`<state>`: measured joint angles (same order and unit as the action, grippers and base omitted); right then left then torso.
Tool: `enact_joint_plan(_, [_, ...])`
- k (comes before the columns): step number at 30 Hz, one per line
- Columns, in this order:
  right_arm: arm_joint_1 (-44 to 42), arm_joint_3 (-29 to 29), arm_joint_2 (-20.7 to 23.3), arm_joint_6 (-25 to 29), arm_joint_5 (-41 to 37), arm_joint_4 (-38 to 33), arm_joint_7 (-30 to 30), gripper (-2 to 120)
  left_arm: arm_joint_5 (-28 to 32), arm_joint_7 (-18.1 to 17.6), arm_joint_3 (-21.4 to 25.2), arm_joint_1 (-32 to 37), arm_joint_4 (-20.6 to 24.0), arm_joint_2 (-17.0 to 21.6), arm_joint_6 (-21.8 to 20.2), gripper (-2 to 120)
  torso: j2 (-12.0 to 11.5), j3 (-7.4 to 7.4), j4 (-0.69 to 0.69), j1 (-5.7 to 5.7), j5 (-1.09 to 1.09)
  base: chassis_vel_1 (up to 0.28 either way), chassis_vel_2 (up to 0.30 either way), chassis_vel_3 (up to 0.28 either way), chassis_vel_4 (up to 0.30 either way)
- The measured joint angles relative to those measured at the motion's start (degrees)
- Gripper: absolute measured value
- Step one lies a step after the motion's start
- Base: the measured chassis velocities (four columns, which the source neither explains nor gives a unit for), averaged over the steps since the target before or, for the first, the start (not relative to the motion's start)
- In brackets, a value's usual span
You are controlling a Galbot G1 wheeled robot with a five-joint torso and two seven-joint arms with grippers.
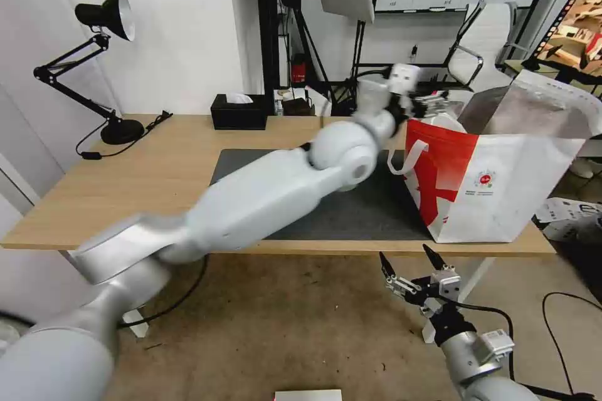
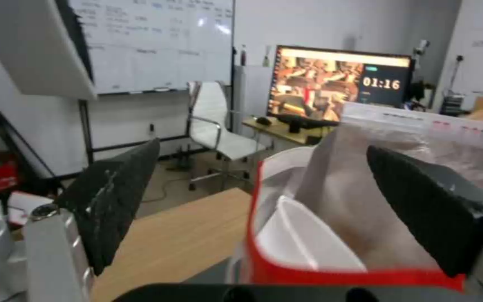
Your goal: Pick up the trash from the table and place it into the takeout bag.
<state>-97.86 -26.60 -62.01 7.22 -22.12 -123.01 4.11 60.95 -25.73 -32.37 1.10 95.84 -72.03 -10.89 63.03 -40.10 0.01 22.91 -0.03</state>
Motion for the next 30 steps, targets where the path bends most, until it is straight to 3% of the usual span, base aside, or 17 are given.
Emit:
enact_joint_plan(2, [0.0, 0.0, 0.0, 0.0, 0.0, 0.0, 0.0, 100, -1.8, -0.3, 1.6, 3.0, 3.4, 3.5, 0.9, 100, 0.0, -0.01, 0.0, 0.01, -0.01, 0.0, 0.0, 0.0, 0.0])
enact_joint_plan(4, [0.0, 0.0, 0.0, 0.0, 0.0, 0.0, 0.0, 100, -2.6, -0.3, 2.6, 4.2, 4.7, 4.6, 1.1, 100, 0.0, 0.0, -0.01, 0.0, 0.01, 0.0, 0.0, 0.0, 0.0])
enact_joint_plan(7, [0.0, 0.0, 0.0, 0.0, 0.0, 0.0, 0.0, 100, -5.4, 0.7, 7.5, 9.2, 10.5, 9.5, 2.5, 100, 0.0, 0.0, -0.02, 0.0, 0.01, 0.0, 0.0, 0.0, 0.0])
enact_joint_plan(12, [0.0, 0.0, 0.0, 0.0, 0.0, 0.0, 0.0, 100, -7.5, 1.6, 12.3, 14.6, 15.1, 13.3, 2.9, 100, 0.0, 0.0, -0.02, 0.01, 0.01, 0.0, 0.0, 0.0, 0.0])
enact_joint_plan(14, [0.0, 0.0, 0.0, 0.0, 0.0, 0.0, 0.0, 100, -10.6, 3.0, 17.0, 21.5, 18.5, 16.6, 3.3, 100, 0.0, 0.0, -0.02, 0.0, 0.01, 0.0, 0.0, 0.0, 0.0])
enact_joint_plan(15, [0.0, 0.0, 0.0, 0.0, 0.0, 0.0, 0.0, 100, -10.6, 3.0, 17.0, 21.5, 18.5, 16.6, 3.3, 100, 0.0, 0.0, -0.02, 0.0, 0.01, 0.0, 0.0, 0.0, 0.0])
enact_joint_plan(18, [0.0, 0.0, 0.0, 0.0, 0.0, 0.0, 0.0, 100, -15.7, 5.2, 24.0, 33.8, 22.6, 20.5, 4.5, 100, 0.0, 0.0, -0.02, 0.0, 0.0, 0.0, 0.0, 0.0, 0.0])
enact_joint_plan(19, [0.0, 0.0, 0.0, 0.0, 0.0, 0.0, 0.0, 100, -15.7, 5.2, 24.0, 33.8, 22.6, 20.5, 4.5, 100, 0.0, 0.0, -0.02, 0.0, 0.0, 0.0, 0.0, 0.0, 0.0])
enact_joint_plan(21, [0.0, 0.0, 0.0, 0.0, 0.0, 0.0, 0.0, 100, -19.1, 6.3, 30.0, 43.0, 25.4, 22.2, 5.8, 100, 0.0, 0.0, -0.01, 0.0, 0.0, 0.0, 0.0, 0.0, 0.0])
enact_joint_plan(22, [0.0, 0.0, 0.0, 0.0, 0.0, 0.0, 0.0, 100, -19.1, 6.3, 30.0, 43.0, 25.4, 22.2, 5.8, 100, 0.0, 0.0, -0.01, 0.0, 0.0, 0.0, 0.0, 0.0, 0.0])
enact_joint_plan(24, [0.0, 0.0, 0.0, 0.0, 0.0, 0.0, 0.0, 100, -23.1, 6.8, 36.0, 51.3, 27.5, 23.4, 8.1, 100, 0.0, 0.0, 0.0, 0.0, 0.03, 0.0, 0.0, 0.0, 0.0])
enact_joint_plan(28, [0.0, 0.0, 0.0, 0.0, 0.0, 0.0, 0.0, 100, -25.7, 7.4, 38.9, 55.8, 28.3, 23.5, 10.1, 100, 0.0, 0.0, 0.0, 0.0, 0.0, 0.0, 0.0, 0.0, 0.0])
enact_joint_plan(30, [0.0, 0.0, 0.0, 0.0, 0.0, 0.0, 0.0, 100, -31.0, 8.4, 42.1, 61.1, 28.3, 22.7, 13.9, 100, 0.0, 0.0, -0.01, 0.0, 0.03, 0.0, 0.0, 0.0, 0.0])
